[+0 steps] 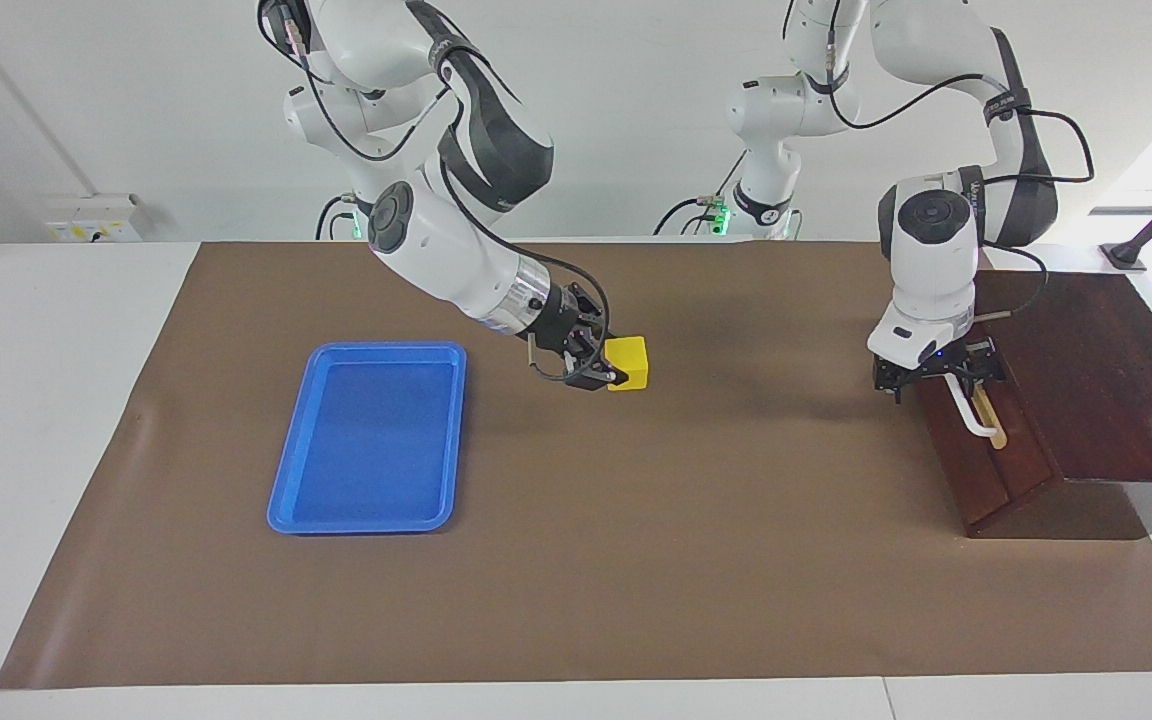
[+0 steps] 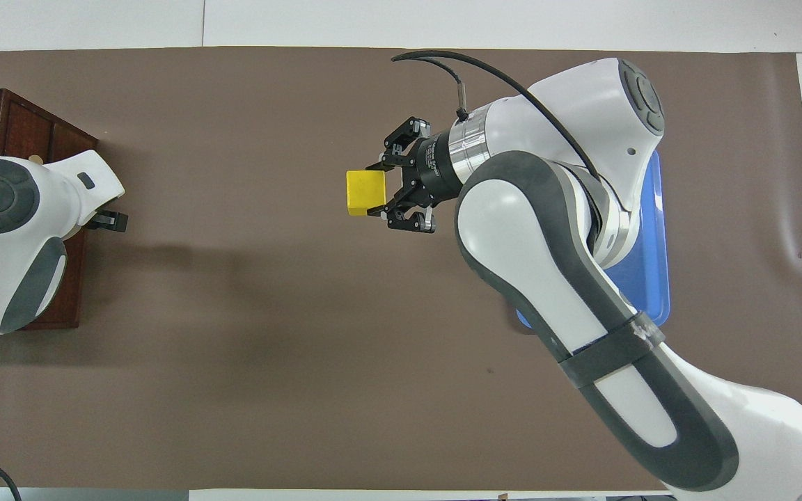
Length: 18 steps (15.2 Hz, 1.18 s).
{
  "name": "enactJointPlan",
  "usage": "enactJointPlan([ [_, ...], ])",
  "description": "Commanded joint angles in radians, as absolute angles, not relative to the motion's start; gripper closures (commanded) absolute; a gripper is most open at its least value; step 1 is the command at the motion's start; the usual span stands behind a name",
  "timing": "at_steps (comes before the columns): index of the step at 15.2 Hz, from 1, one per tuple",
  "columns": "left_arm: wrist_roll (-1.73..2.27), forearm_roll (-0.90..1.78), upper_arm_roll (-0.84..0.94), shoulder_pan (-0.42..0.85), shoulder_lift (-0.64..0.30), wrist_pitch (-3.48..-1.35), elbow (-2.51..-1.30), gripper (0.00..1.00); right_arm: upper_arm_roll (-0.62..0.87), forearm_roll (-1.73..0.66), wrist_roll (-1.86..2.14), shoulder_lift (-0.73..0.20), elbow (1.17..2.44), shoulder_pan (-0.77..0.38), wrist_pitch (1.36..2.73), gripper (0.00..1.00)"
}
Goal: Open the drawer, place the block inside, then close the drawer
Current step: 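Pull the drawer open with the left gripper while the right gripper holds the block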
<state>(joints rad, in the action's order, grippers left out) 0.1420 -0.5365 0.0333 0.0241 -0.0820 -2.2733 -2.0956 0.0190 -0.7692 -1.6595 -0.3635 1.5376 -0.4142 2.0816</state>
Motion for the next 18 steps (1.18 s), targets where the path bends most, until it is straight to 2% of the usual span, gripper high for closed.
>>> enactJointPlan([
  [1, 0.164, -0.566, 0.037, 0.003, -0.080, -2.332, -2.128, 0.00, 0.021, -0.787, -1.672, -0.370, 1.523, -0.402, 2.071, 1.00],
  [6, 0.190, -0.566, 0.041, 0.012, -0.090, -2.358, -2.131, 0.00, 0.020, -0.787, -1.671, -0.370, 1.523, -0.390, 2.057, 1.00],
  [11, 0.359, -0.531, 0.044, 0.161, -0.089, -2.318, -2.123, 0.00, 0.018, -0.785, -1.669, -0.370, 1.523, -0.374, 2.026, 1.00],
  [18, 0.437, -0.445, 0.044, 0.250, -0.091, -2.318, -2.114, 0.00, 0.018, -0.785, -1.666, -0.370, 1.532, -0.377, 2.022, 1.00],
])
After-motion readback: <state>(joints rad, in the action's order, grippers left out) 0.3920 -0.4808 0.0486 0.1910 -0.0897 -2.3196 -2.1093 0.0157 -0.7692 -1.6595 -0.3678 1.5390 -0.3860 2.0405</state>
